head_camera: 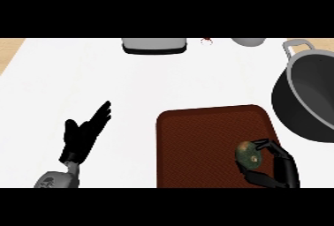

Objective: Pick the squash from the tray and place it in the pot

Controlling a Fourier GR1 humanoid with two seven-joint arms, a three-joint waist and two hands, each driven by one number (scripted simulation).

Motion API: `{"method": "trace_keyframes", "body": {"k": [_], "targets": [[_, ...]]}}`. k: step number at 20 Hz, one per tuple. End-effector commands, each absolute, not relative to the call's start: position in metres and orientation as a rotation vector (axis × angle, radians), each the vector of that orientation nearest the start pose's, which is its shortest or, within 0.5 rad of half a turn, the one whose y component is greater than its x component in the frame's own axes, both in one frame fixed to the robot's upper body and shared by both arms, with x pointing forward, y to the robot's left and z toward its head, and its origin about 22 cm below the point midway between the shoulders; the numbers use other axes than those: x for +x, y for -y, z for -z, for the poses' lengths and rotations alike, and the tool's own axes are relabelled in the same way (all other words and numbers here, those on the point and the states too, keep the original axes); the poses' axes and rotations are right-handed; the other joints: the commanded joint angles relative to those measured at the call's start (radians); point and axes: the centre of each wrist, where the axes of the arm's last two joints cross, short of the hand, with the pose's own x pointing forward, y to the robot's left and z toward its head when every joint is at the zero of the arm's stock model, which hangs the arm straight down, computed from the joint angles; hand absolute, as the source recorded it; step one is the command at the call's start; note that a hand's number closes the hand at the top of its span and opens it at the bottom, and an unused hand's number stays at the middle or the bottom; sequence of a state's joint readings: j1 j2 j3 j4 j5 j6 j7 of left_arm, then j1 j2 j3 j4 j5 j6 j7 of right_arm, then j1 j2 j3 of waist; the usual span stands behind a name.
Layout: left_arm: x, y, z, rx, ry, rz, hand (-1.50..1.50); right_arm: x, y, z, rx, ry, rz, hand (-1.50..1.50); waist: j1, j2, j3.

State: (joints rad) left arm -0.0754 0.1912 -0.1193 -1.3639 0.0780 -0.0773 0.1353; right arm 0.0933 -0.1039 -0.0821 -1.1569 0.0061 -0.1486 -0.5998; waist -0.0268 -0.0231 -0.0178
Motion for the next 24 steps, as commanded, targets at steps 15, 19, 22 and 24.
{"method": "trace_keyframes", "body": {"k": [15,19,22,24], "targets": [[0.254,-0.244,0.014,-0.053,1.275,0.264,0.0,0.035,0.488,-0.002,-1.074,1.459,0.128,1.5,0.02,0.022,0.016],[0.239,-0.241,0.022,-0.062,1.282,0.273,0.0,0.061,0.484,-0.024,-1.203,1.44,0.069,1.5,0.03,0.022,0.016],[0.254,-0.246,0.014,-0.046,1.278,0.292,0.0,0.08,0.466,-0.057,-1.21,1.445,0.059,1.5,0.028,0.023,0.016],[0.247,-0.237,0.014,-0.071,1.272,0.286,0.0,0.077,0.476,-0.08,-1.241,1.382,-0.001,1.5,0.028,0.023,0.016]]}}
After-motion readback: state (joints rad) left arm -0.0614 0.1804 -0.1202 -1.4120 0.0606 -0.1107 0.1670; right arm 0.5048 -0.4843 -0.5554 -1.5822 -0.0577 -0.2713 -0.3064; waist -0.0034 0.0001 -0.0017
